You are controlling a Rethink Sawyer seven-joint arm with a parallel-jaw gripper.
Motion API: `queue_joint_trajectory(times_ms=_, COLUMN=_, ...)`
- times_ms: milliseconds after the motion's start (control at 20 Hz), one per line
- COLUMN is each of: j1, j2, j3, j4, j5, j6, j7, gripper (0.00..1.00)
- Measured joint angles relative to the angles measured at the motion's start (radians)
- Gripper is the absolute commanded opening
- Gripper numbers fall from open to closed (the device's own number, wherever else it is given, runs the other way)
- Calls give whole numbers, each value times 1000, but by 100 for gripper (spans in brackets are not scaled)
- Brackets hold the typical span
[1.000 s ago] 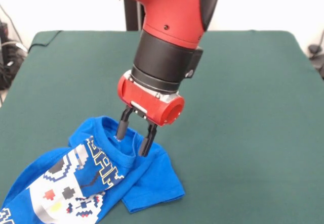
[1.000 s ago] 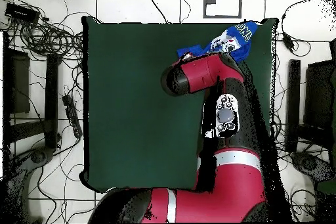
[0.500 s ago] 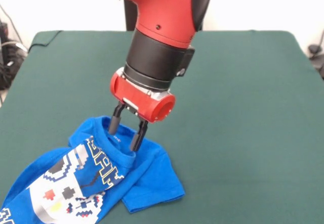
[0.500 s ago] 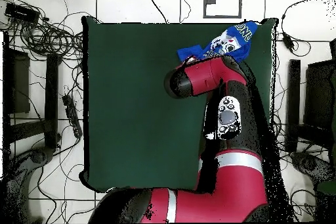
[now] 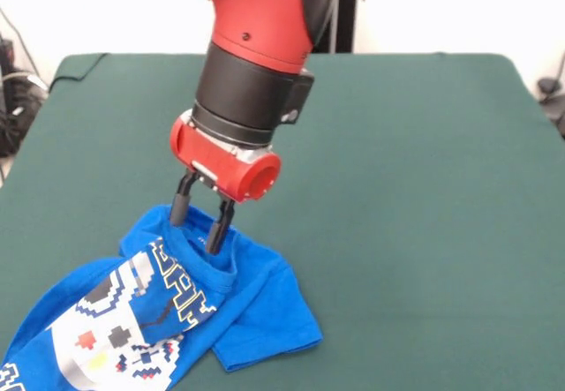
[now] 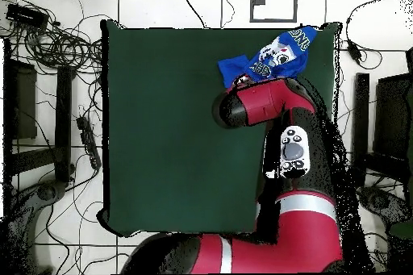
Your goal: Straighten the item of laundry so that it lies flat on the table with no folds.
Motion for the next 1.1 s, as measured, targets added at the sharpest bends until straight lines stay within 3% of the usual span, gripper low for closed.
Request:
queue_joint_trajectory(times_ms=600, j1=-39, j2=52, j3=-2, j4=39, j5=0, j6=-145, j7=0, gripper=100)
queue_joint_trajectory(times_ms=1100, j1=-84, j2=65, j3=40, j4=71, j5=6, j6=-148, j7=0, gripper=100)
